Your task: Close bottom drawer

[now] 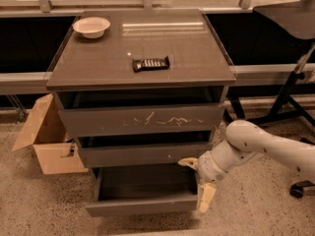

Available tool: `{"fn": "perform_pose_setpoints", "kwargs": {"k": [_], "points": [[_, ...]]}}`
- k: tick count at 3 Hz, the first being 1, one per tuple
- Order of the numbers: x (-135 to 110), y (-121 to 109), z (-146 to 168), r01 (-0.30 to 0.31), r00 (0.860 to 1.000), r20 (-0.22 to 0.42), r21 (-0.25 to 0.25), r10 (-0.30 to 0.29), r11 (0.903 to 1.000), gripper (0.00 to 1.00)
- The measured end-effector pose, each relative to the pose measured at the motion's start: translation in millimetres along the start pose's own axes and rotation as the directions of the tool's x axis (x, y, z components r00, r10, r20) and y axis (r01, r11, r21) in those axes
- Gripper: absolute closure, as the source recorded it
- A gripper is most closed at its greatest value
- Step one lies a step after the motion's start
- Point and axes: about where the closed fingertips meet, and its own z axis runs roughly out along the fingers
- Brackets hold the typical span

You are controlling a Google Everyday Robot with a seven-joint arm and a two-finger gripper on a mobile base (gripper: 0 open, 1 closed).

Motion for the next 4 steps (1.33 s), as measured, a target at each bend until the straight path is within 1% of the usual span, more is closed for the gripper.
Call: {"fn": "perform_pose_setpoints", "kwargs": {"k": [1,2,3,4], "points": [[24.5,-7.4,51.5,0.000,0.999,0.045,-0.039,0.002,0.9993,0.00],[24.5,-7.4,51.5,0.000,0.999,0.045,-0.039,0.002,0.9993,0.00],[32.7,-10.6,62.8,0.000,0.999,0.040,-0.047,0.002,0.9989,0.00],[57.5,-21.4,97.0,-0.002,1.000,0.023,-0.080,0.004,0.9968,0.00]]}}
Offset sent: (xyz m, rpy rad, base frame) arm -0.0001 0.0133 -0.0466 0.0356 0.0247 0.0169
